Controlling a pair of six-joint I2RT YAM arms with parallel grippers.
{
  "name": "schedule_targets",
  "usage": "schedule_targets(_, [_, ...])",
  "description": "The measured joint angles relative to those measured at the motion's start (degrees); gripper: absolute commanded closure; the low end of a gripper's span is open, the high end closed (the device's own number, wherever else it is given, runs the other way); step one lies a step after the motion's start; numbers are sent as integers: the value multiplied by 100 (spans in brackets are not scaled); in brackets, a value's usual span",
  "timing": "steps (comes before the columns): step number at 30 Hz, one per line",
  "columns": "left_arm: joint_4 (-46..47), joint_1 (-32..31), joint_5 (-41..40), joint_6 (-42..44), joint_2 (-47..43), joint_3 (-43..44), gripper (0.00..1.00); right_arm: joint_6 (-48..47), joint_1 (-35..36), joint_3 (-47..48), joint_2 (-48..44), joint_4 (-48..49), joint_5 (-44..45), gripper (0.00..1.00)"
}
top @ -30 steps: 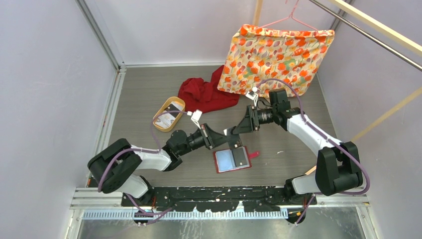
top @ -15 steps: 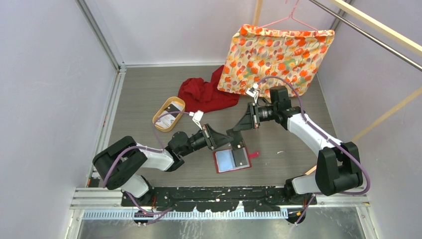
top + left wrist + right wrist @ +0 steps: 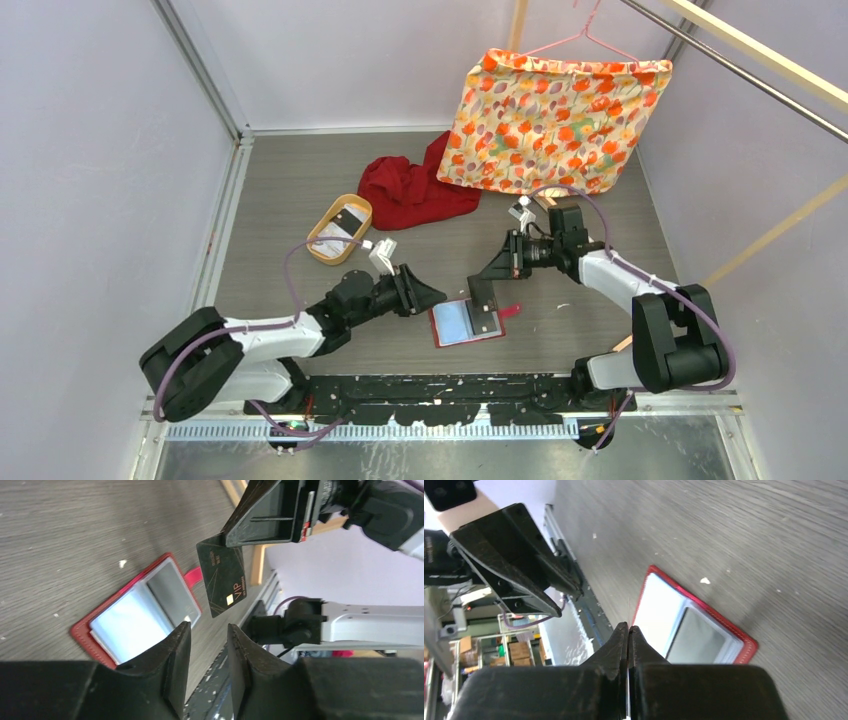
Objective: Put the credit cards into the card holder
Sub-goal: Insert the credit card into the card holder.
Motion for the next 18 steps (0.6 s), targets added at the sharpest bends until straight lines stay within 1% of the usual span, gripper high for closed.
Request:
schedule_targets(2, [-57, -2, 17, 24, 164, -7, 78, 208, 59, -173, 31, 212, 330, 99])
schedule_targets(4, [20, -7, 66, 22, 426, -9, 83, 402, 133, -254, 68, 487, 586, 99])
schedule_targets(8, [306, -63, 190, -79, 1180, -20, 86, 612, 315, -356, 136, 887, 944, 99])
schedule_targets(9, [400, -83, 205, -118, 1325, -37, 85, 621, 352, -361, 162, 931, 1027, 99])
schedule_targets(10, [535, -111, 221, -153, 1499, -63, 82, 621, 378, -361, 188, 964, 1078, 99])
schedule_targets(13, [813, -146, 291, -227, 1773, -107, 68, 612, 409, -358, 208, 1023, 1106, 99])
schedule_targets(18, [1550, -153, 590, -420, 2094, -11, 54, 848, 409, -358, 181, 1381, 916, 99])
